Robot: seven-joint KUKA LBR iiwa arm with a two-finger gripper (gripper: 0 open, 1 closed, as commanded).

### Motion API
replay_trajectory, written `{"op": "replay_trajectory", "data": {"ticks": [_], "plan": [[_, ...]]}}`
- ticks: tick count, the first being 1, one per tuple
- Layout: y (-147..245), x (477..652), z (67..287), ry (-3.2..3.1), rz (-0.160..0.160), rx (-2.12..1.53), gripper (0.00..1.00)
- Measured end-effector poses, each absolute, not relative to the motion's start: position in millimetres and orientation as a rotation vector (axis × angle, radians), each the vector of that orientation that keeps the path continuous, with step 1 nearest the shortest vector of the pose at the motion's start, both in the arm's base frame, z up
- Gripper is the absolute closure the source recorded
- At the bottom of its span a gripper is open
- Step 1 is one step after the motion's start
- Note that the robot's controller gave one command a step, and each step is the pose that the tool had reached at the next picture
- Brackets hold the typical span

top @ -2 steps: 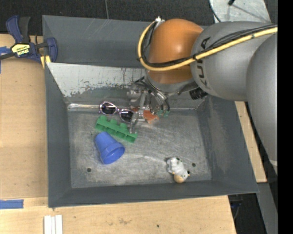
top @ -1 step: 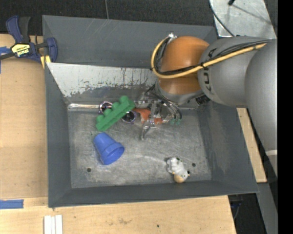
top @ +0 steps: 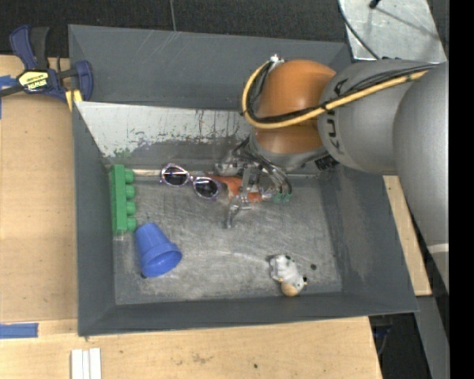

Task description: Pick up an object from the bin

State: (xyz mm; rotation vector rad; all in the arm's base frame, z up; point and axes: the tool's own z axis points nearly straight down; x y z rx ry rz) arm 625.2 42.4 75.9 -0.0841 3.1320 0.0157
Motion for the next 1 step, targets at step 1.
{"op": "replay_trajectory", "data": {"ticks": [1], "plan": [[25.5, 626.0, 75.7, 3.129, 0.018, -0.168, 0.00]]}}
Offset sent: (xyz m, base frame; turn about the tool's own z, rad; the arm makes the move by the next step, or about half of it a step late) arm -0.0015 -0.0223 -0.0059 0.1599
